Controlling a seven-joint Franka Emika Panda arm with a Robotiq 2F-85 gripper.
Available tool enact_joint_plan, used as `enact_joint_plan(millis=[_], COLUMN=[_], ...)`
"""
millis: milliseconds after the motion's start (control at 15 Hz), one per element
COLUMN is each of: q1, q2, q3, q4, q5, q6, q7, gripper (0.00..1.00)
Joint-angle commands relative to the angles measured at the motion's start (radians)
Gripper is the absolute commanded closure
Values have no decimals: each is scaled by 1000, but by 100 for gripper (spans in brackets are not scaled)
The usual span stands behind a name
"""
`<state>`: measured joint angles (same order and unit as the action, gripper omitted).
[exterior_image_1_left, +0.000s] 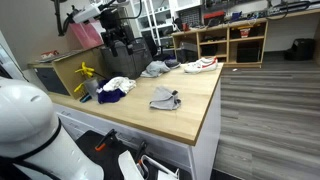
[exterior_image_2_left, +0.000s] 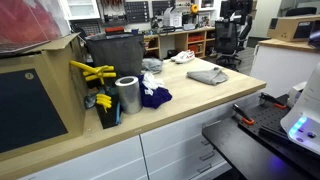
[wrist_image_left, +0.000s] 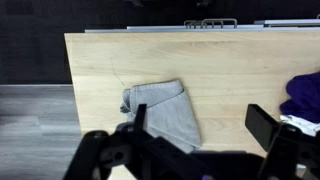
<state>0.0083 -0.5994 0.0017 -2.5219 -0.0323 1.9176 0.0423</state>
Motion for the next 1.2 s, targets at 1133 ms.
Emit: enact_joint_plan(millis=[1133], q1=[-38], q2=[148], q3=[-9], q4=[71], q5=[-22], q6=[78], q7=[0], gripper=[0])
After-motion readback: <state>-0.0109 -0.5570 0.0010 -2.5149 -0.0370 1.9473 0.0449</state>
